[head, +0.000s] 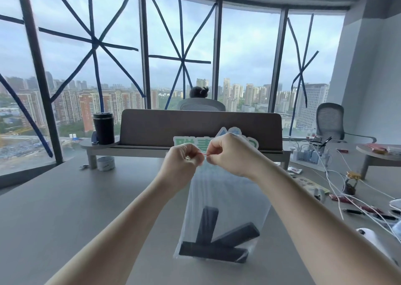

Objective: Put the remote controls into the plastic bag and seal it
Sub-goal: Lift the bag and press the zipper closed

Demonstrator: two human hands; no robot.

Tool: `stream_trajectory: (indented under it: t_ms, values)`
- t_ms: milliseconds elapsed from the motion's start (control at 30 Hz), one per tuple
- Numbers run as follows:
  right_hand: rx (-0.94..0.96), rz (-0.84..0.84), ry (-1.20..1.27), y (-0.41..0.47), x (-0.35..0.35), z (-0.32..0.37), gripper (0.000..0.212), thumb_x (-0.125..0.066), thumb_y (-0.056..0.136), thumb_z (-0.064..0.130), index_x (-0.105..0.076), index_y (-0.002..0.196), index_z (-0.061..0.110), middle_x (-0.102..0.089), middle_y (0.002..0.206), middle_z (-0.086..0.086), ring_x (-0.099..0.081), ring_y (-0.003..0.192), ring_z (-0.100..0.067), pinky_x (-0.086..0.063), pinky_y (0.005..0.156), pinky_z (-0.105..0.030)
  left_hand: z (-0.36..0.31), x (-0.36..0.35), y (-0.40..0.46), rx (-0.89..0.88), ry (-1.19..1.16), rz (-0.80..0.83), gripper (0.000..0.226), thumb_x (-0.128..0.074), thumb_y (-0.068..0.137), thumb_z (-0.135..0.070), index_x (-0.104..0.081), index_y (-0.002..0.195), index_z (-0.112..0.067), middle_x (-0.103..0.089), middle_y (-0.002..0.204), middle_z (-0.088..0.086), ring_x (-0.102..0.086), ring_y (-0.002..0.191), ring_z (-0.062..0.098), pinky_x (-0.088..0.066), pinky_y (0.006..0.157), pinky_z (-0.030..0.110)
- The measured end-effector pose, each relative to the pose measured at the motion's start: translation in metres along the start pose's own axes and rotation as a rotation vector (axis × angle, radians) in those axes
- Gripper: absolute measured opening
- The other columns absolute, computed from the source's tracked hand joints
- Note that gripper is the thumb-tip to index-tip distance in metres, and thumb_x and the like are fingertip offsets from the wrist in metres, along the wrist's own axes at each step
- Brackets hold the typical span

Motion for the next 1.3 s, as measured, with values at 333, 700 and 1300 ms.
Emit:
stream_trajectory:
  t_ms: [333,700,1300]
  values:
    - [-0.043,-0.094,-0.234,-0.018,0.007,-0.03,0.019,-0.056,0.092,0.034,-0.067,0.084,0.022,-0.069,0.087,0.007,-0.062,0.086,-0.023,-0.047,0.074,-0.034,0.019,0.054,0.001,-0.03,0.086,-0.301,0.011,-0.063,0.08,-0.01,-0.065,0.07,-0.011,-0.061,0.064,0.0,-0.049,0.058,0.015,-0.042,0.058,0.028]
    - [-0.004,-0.037,-0.297,-0.027,-0.001,-0.036,0.015,-0.05,0.094,0.023,-0.061,0.084,0.02,-0.061,0.091,0.008,-0.059,0.088,-0.024,-0.047,0.079,-0.036,0.051,0.097,0.001,0.024,0.01,-0.376,0.012,-0.063,0.081,-0.009,-0.065,0.069,-0.01,-0.052,0.052,-0.004,-0.042,0.049,0.012,-0.035,0.051,0.026]
    - [-0.035,-0.159,-0.049,0.059,-0.056,-0.019,0.024,-0.06,0.094,0.026,-0.062,0.076,0.01,-0.063,0.066,0.001,-0.061,0.066,-0.023,-0.046,0.057,-0.03,0.124,0.154,0.036,0.202,-0.12,-0.331,0.019,-0.052,0.089,-0.006,-0.056,0.073,-0.016,-0.062,0.08,0.002,-0.063,0.043,0.009,-0.05,0.043,0.025]
Point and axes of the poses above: each hand's wrist, its own y-axis towards the middle knuckle, its own x-axis out of the back of the hand, z = x × y, the point moved 10 cm from there along y, towards the middle knuckle
